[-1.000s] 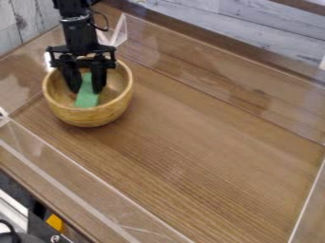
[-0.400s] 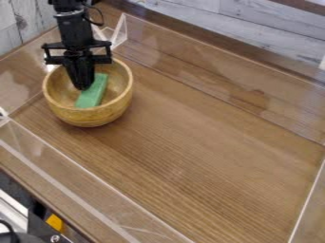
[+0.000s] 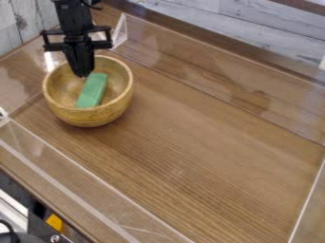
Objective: Remove the green block from inside the brown bowl and put it on the table
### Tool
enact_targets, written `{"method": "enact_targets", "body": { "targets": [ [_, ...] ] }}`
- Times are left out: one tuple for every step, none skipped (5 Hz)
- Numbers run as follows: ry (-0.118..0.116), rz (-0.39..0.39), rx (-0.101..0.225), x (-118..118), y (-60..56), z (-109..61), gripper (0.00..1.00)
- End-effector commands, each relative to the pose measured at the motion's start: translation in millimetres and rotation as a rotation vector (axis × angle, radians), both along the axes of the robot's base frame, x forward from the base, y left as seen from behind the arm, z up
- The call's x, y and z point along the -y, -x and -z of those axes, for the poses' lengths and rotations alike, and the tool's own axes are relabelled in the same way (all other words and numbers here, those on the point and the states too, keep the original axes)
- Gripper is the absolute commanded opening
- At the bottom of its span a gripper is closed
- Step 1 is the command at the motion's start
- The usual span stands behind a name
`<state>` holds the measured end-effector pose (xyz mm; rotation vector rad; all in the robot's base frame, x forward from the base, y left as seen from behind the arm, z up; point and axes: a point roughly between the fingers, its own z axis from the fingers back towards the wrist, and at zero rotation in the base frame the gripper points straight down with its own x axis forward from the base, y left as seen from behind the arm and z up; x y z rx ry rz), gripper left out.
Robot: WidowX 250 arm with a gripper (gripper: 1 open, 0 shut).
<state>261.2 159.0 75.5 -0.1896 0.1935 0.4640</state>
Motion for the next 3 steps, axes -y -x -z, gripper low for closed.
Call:
{"method": "enact_targets", "body": {
  "targets": [
    [-0.046, -0.013, 0.08, -6.3, -5.6, -33.1, 1.0],
    [-0.048, -0.014, 0.078, -6.0, -5.4, -33.7, 1.0],
    [-0.054, -0.013, 0.078, -5.1, -5.2, -29.8, 1.0]
  ]
}}
